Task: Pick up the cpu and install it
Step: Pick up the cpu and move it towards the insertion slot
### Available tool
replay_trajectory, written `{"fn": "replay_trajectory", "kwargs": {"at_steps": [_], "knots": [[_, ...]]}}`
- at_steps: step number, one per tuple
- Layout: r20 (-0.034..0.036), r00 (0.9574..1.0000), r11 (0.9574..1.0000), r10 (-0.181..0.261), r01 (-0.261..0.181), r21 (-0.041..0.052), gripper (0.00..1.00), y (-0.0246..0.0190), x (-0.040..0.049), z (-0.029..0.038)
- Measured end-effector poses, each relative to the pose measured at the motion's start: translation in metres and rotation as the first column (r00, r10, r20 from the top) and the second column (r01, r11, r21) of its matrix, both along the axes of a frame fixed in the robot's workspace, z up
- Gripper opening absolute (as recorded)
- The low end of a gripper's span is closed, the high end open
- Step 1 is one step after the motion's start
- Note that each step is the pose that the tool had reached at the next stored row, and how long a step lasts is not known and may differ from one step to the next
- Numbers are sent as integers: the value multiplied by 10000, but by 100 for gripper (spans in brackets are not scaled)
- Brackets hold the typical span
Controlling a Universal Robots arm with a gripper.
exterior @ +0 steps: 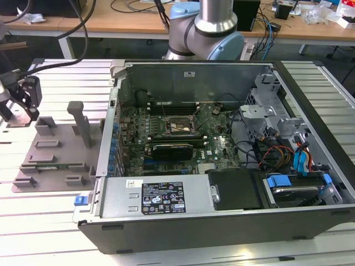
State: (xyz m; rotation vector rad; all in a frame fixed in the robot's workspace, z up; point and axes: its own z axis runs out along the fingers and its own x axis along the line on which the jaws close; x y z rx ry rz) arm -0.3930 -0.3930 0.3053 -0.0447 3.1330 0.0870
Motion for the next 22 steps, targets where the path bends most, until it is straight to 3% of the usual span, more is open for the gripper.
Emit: {"fn": "replay_trajectory", "kwargs": {"at_steps": [22], "knots": [[3, 10000, 10000, 0, 0, 0, 55, 1, 0, 388]]}}
